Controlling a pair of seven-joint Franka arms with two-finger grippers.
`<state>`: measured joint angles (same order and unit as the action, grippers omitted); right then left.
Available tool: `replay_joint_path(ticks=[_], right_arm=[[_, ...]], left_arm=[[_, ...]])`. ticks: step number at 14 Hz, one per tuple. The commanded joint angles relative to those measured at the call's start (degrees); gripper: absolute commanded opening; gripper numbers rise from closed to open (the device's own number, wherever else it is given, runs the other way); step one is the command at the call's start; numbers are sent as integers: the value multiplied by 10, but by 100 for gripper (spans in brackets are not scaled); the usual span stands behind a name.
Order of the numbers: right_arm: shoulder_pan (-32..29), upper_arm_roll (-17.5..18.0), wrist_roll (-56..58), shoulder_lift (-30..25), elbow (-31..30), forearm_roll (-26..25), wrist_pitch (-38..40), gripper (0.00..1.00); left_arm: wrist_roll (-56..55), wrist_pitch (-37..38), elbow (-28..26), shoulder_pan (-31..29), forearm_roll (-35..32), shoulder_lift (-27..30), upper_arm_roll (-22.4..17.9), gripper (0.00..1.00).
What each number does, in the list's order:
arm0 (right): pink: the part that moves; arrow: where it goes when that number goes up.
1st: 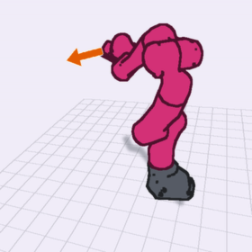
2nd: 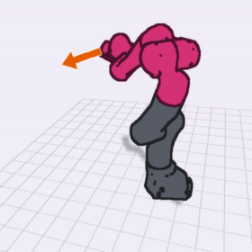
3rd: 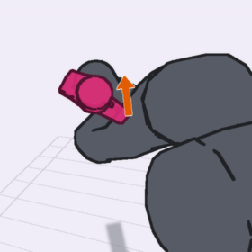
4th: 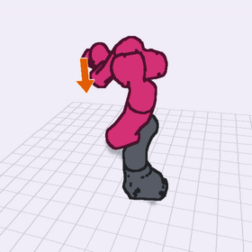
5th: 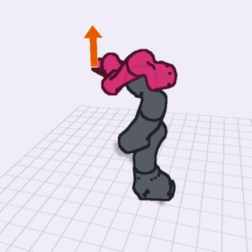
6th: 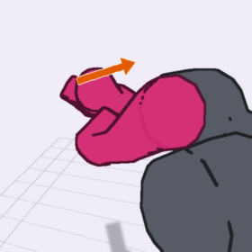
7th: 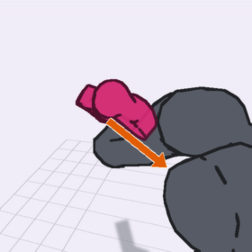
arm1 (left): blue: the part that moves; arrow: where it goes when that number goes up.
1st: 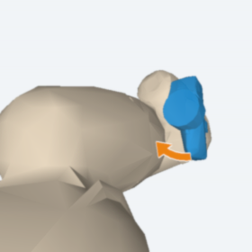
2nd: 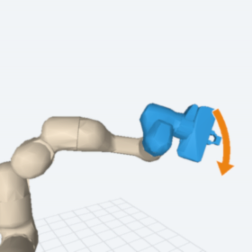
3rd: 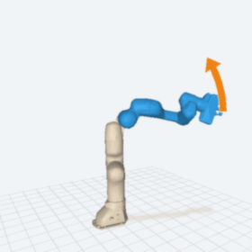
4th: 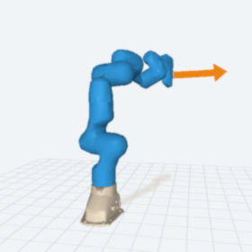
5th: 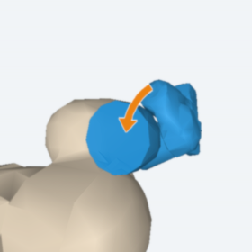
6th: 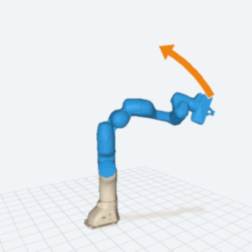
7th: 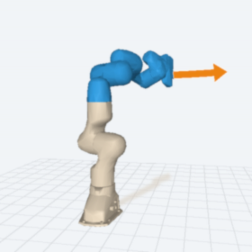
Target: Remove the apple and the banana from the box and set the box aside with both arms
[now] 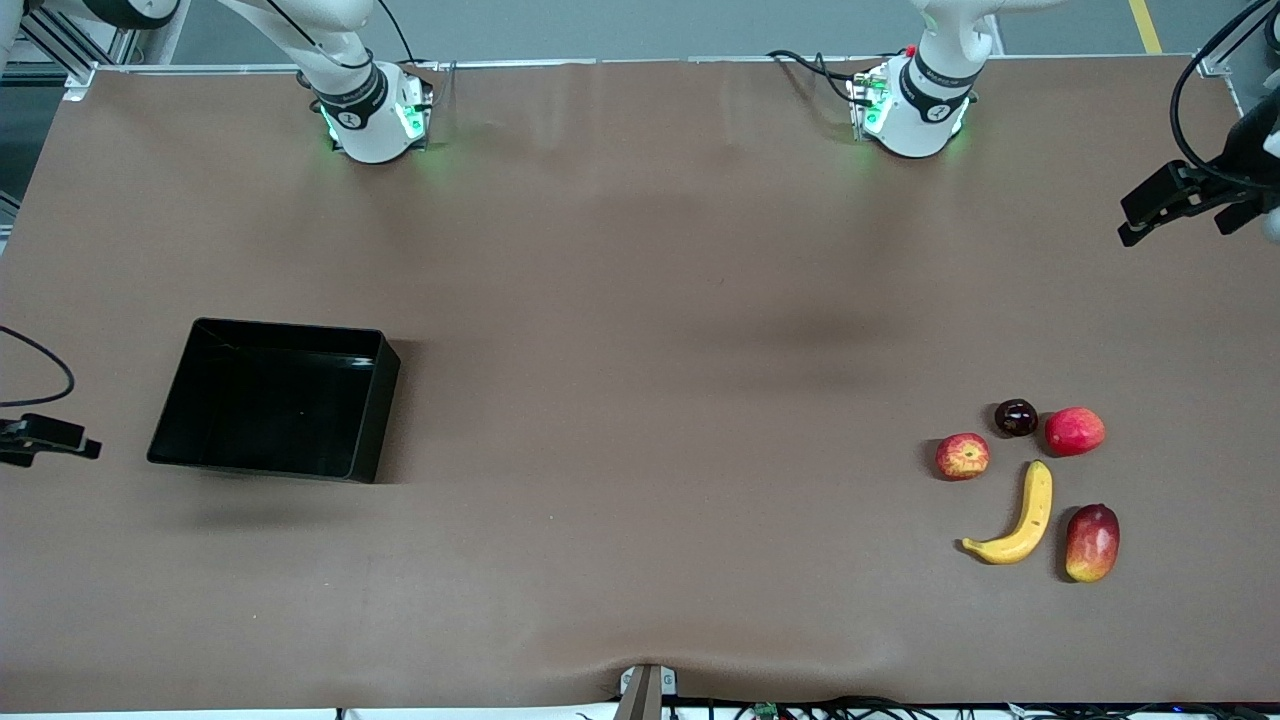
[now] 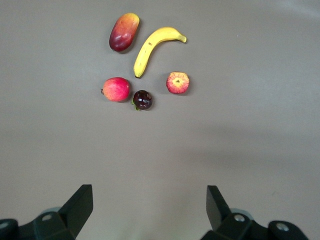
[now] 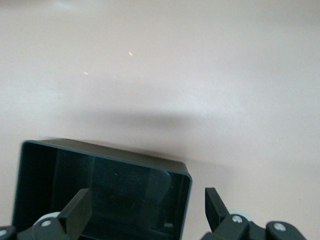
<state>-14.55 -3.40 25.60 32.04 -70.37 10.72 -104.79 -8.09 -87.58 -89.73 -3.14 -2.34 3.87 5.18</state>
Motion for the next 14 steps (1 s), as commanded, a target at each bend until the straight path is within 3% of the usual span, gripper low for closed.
replay_joint_path(ticks=[1,3,6,9,14], right_arm=[[48,-4,-15,-11,24,-21,39,100],[86,-3,-99,-41,23,-50,58,100],[117,1,-256,-79,20,-53,138,100],[132,1,-274,-136,12,-85,214,100],[132,1,-274,-295,-139,-106,238,100]], left_arm=[[2,1,0,1,11,-2,3,100],[-3,1,2,5,14,-5,6,100],[2,1,3,11,24,-14,9,100],[2,0,3,10,24,-26,18,100],[-7,5,-1,6,25,-19,31,100]])
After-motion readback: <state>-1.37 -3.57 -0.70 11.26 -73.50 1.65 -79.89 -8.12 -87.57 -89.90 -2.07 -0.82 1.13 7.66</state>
